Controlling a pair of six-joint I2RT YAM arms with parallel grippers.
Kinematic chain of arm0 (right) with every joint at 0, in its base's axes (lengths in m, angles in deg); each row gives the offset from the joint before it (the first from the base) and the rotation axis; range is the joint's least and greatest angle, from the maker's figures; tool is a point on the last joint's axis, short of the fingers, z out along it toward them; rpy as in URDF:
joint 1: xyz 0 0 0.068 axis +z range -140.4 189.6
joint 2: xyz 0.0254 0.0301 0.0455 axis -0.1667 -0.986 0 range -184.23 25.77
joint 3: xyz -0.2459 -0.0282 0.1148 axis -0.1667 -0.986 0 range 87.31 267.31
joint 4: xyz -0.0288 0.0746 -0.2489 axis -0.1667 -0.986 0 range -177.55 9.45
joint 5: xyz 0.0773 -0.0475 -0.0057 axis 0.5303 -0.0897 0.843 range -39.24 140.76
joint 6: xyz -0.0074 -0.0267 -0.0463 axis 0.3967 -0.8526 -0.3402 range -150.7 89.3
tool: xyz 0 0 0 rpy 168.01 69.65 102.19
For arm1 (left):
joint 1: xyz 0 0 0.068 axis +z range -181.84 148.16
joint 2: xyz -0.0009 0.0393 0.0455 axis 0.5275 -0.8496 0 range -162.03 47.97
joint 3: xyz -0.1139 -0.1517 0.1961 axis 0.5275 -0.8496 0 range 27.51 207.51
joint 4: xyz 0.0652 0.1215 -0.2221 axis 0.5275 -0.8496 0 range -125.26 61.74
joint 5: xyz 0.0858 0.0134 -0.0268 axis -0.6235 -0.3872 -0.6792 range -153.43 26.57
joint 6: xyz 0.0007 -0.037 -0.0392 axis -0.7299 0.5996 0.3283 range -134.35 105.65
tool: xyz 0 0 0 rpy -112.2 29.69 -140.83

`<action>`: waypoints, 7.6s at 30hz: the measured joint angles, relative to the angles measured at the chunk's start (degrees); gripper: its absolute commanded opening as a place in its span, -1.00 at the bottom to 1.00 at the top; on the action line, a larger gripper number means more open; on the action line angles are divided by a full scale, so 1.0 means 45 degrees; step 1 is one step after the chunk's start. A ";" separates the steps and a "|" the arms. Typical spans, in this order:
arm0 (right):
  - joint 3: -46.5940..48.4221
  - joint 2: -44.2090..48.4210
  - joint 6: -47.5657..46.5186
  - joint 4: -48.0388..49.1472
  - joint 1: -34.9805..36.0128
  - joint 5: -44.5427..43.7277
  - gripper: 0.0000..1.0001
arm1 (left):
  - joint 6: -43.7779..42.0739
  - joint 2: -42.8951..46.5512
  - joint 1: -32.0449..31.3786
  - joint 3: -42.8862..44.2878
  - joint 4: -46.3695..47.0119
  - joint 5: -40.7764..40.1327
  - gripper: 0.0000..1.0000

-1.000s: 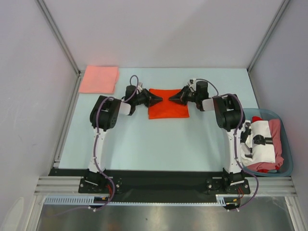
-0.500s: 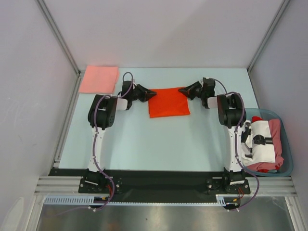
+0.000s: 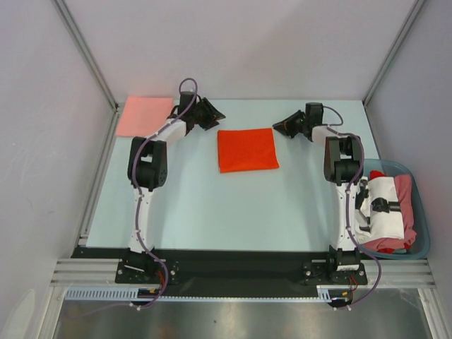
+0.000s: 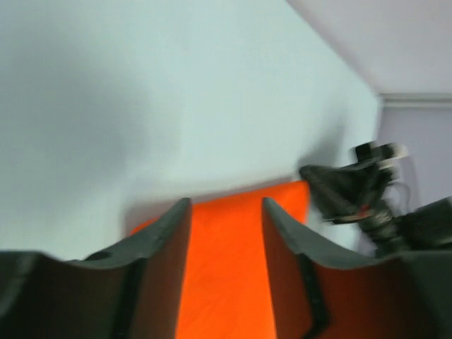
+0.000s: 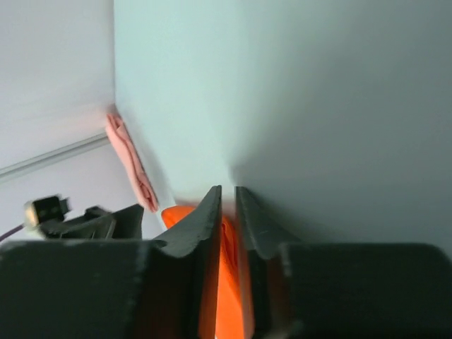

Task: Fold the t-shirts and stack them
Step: Fold the tshirt, then neatly place the folded tshirt to the corner

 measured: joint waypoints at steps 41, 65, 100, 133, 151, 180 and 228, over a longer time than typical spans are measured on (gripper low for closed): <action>-0.5819 0.6615 -2.4120 -0.4852 1.0307 -0.8349 -0.03 | -0.2909 1.4727 0.3060 -1.3221 -0.4755 -0.2093 0.30; -0.5042 0.4391 -2.5500 -0.1695 1.0603 -1.0671 -1.00 | -0.1773 1.3109 0.3954 -1.3935 -0.3167 0.0403 0.60; -0.4988 0.6683 -2.4305 -0.3395 0.8971 -0.7495 -1.00 | 0.4877 0.3750 -0.0029 -0.8990 0.4658 0.2016 0.95; -0.4668 0.7626 -2.1138 -0.3565 0.8194 -0.6586 0.50 | 0.1817 0.0695 -0.0325 -0.2759 0.0126 0.0695 -0.99; -0.8772 1.4766 -1.6864 -0.5863 0.7839 -0.8432 0.61 | -0.8500 0.3638 -0.0253 -0.0340 -0.6033 -0.3604 -0.99; -0.8578 1.3308 -1.6412 -0.6907 0.8140 -0.8019 0.61 | -1.4863 0.3755 0.1156 0.4697 -0.7907 -0.6232 -0.99; -0.5673 1.0297 -1.5635 -0.7373 0.8733 -0.7941 0.61 | -1.5480 0.1729 0.3789 0.5673 -0.6523 -0.4969 -0.99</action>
